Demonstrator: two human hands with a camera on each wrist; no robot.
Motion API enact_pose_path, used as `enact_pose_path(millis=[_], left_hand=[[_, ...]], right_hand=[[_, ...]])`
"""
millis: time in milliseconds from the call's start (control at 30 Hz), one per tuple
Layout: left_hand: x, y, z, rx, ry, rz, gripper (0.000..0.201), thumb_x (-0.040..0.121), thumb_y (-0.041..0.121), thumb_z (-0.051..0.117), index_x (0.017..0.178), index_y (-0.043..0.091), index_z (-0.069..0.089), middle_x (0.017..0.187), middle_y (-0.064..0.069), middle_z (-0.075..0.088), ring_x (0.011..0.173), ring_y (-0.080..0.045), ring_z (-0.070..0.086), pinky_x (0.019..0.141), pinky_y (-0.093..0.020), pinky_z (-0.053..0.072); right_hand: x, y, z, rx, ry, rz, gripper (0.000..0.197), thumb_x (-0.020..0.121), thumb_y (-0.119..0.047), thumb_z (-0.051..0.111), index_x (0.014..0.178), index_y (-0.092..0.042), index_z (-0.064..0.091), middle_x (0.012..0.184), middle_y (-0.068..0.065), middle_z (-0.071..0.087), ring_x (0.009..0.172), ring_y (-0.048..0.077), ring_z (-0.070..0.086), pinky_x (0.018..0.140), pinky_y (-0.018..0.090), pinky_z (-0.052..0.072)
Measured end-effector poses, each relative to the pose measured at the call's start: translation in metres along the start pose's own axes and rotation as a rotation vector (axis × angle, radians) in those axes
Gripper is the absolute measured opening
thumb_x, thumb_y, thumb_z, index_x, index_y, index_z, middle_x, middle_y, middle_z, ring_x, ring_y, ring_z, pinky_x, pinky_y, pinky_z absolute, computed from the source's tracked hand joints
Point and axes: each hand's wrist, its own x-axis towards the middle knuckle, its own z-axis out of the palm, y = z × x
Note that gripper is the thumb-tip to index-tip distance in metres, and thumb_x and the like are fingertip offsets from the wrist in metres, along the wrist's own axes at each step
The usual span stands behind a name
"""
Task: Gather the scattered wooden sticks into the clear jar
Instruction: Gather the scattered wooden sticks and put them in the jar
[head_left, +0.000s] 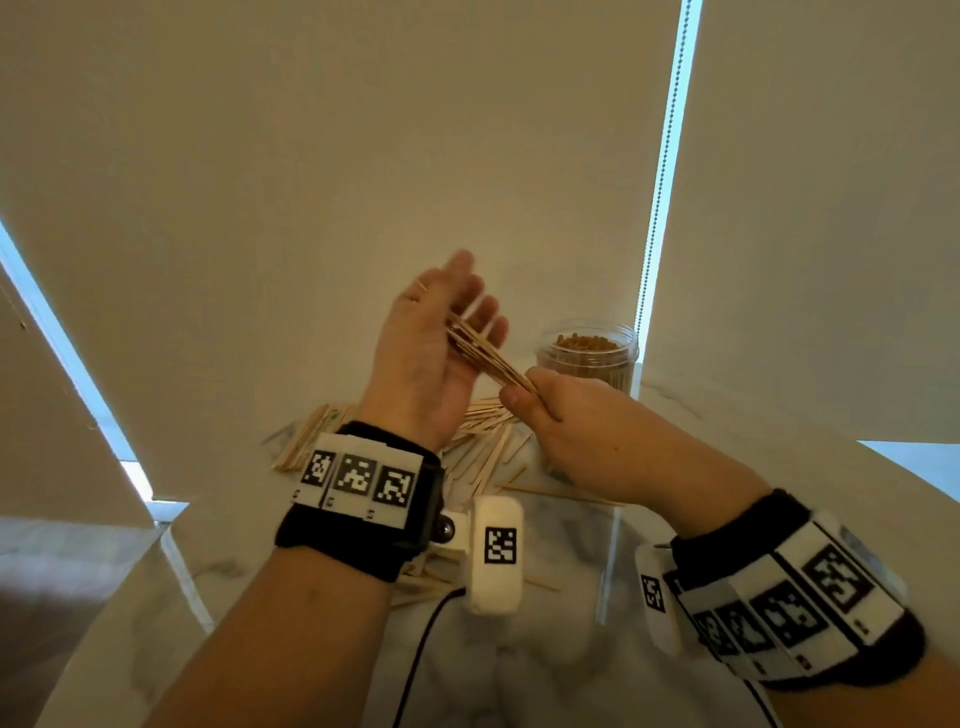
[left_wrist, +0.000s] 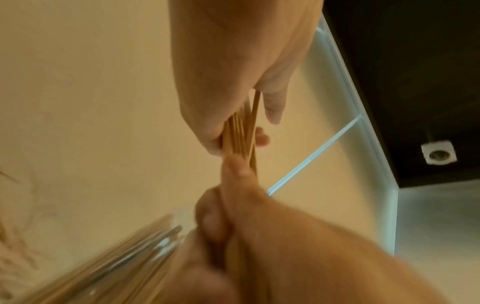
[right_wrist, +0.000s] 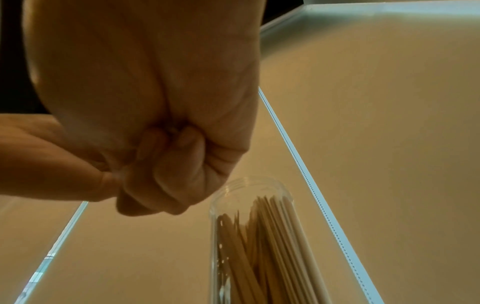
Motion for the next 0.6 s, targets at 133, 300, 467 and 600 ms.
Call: enact_pose_path(millis=[133,300,467,600], left_hand=[[0.000,0.005,0.003,0.005,0.112,0.090,0.029,0.104,0.041,0.055,0.108,0.012,0.059,0.068,0.004,0.051,0.051,-0.008,0.048,0.055,-0.026,0.050],[-0.006,-0.021,0.014,0.129,0.055,0.024,0.020,0.109,0.022,0.047,0.118,0.007,0.057,0.060,0.001,0.049,0.051,-0.012,0.053,0.058,-0.030,0.055],[-0.002,-0.009,0.006,0.107,0.120,0.132,0.039,0.100,0.021,0.065,0.136,0.022,0.051,0.098,-0.008,0.071,0.081,-0.021,0.074,0.084,-0.039,0.062],[-0.009,-0.013,0.008,0.518,-0.063,0.033,0.037,0.108,0.032,0.047,0.113,0.008,0.074,0.095,-0.008,0.078,0.087,-0.022,0.074,0.087,-0.037,0.058]], right_hand=[[-0.001,-0.008,0.001,0.007,-0.018,-0.038,0.031,0.101,-0.052,0.037,0.090,-0.027,0.051,0.073,-0.006,0.058,0.062,0.009,0.058,0.062,0.028,0.051],[0.000,0.000,0.000,-0.063,0.100,-0.005,0.030,0.096,-0.053,0.050,0.097,-0.024,0.056,0.076,-0.005,0.062,0.066,0.009,0.061,0.065,0.028,0.054],[-0.001,0.007,-0.009,-0.137,0.033,0.039,0.033,0.095,-0.056,0.050,0.079,-0.028,0.058,0.067,-0.005,0.060,0.059,0.005,0.057,0.058,0.021,0.046],[0.002,0.005,-0.006,-0.211,0.148,-0.010,0.023,0.094,-0.049,0.054,0.099,-0.029,0.065,0.076,-0.010,0.063,0.066,0.004,0.060,0.062,0.020,0.049]])
